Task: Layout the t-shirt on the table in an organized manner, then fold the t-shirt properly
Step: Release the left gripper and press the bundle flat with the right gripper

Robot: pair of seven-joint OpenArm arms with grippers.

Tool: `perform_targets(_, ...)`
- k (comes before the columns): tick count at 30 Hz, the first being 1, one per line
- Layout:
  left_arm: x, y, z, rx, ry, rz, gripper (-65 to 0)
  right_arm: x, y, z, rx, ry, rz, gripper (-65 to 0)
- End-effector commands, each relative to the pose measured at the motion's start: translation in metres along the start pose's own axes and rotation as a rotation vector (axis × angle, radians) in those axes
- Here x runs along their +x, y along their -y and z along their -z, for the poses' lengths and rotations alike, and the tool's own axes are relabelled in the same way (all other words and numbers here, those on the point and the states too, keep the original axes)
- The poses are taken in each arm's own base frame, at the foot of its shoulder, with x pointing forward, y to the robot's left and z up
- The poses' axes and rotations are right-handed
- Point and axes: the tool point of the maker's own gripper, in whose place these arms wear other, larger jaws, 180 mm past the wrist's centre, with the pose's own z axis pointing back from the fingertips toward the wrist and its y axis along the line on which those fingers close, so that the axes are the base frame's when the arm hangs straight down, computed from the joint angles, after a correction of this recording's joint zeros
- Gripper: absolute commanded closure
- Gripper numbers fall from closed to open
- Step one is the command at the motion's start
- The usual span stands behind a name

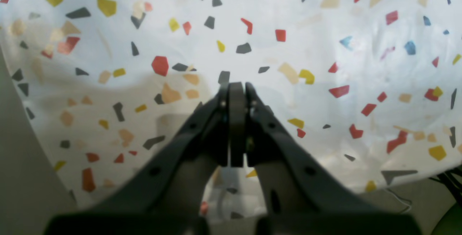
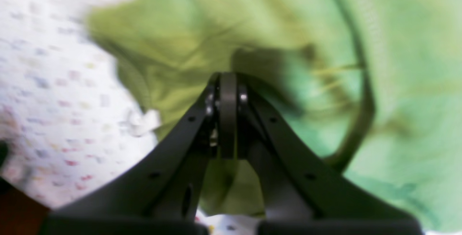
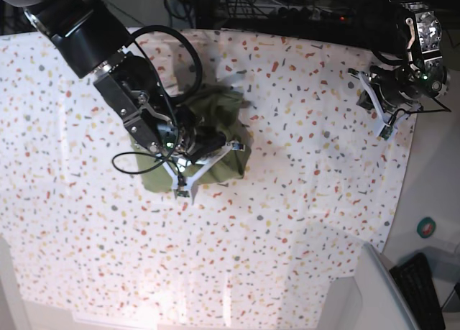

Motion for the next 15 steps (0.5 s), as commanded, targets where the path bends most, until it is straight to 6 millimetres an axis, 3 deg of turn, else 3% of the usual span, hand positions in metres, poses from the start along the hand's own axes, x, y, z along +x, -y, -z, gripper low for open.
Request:
perform_targets(1, 0.009, -0.007, -0.005, 0.012, 0.028, 0.016, 0.0, 0.013, -0.025, -0.005, 0.061, 0.039, -0.021, 0.0)
perform_targets(7, 0.018, -0.007, -0.008, 0.019, 0.051, 0.027, 0.0, 0.023, -0.045, -0.025, 0.122, 0.043, -0.038, 0.0)
perform_targets(12, 0.047, 0.005, -0.011, 0.016, 0.130, 0.031, 0.0, 0.006, -0.029, -0.009, 0.070, -0.020, -0.030, 0.0)
perform_targets(15, 0.060, 0.013, -0.014, 0.012, 0.169, 0.031, 0.0, -0.002, -0.031, -0.008, 0.074, -0.028, -0.023, 0.0)
